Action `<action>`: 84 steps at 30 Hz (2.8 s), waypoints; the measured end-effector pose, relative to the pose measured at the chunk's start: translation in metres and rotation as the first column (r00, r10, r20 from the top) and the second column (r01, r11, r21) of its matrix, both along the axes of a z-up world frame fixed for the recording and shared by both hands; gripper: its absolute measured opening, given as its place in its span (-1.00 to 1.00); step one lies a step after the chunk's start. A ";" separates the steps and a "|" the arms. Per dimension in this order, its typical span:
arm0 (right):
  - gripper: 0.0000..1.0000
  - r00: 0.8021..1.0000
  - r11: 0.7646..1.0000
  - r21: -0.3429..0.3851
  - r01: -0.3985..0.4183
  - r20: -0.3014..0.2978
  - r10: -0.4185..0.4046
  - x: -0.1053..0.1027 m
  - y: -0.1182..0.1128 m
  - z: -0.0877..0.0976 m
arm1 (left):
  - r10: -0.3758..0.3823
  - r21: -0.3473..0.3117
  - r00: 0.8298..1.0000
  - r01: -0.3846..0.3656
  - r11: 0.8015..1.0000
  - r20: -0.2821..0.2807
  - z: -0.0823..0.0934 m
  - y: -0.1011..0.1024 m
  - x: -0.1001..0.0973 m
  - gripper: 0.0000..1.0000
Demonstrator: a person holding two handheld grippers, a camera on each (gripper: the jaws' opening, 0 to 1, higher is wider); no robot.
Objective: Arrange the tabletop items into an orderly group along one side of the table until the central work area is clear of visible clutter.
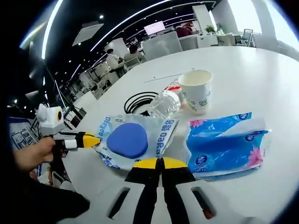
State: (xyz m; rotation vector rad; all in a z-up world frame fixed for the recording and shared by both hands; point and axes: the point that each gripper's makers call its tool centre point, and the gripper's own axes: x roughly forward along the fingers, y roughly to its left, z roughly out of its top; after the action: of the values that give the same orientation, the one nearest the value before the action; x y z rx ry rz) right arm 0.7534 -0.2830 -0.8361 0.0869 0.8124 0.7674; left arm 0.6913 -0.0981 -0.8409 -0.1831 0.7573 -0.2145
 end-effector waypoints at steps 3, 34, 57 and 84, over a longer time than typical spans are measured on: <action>-1.00 1.000 1.000 -0.004 0.013 -0.002 -0.013 0.000 -0.007 -0.001 | -0.006 -0.013 1.000 0.006 1.000 0.004 -0.001 -0.004 0.000 -1.00; -0.79 0.996 1.000 0.002 0.017 0.090 -0.017 0.010 0.000 0.016 | -0.009 0.028 0.998 0.007 1.000 0.067 0.007 0.013 0.007 -0.81; -0.48 0.997 0.993 0.104 0.061 0.049 -0.066 0.013 0.035 0.034 | -0.019 0.011 1.000 0.019 1.000 -0.002 0.014 0.029 0.066 -0.48; -0.30 0.997 0.994 0.096 0.054 0.057 -0.059 0.009 0.026 0.032 | 0.075 -0.036 0.983 -0.082 0.996 -0.167 -0.023 0.024 0.111 -0.26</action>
State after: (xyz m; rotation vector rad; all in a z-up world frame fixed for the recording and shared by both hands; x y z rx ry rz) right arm 0.7628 -0.2570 -0.8039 0.1701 0.7140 0.7513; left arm 0.8026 -0.0741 -0.8638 -0.2733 0.9097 -0.1417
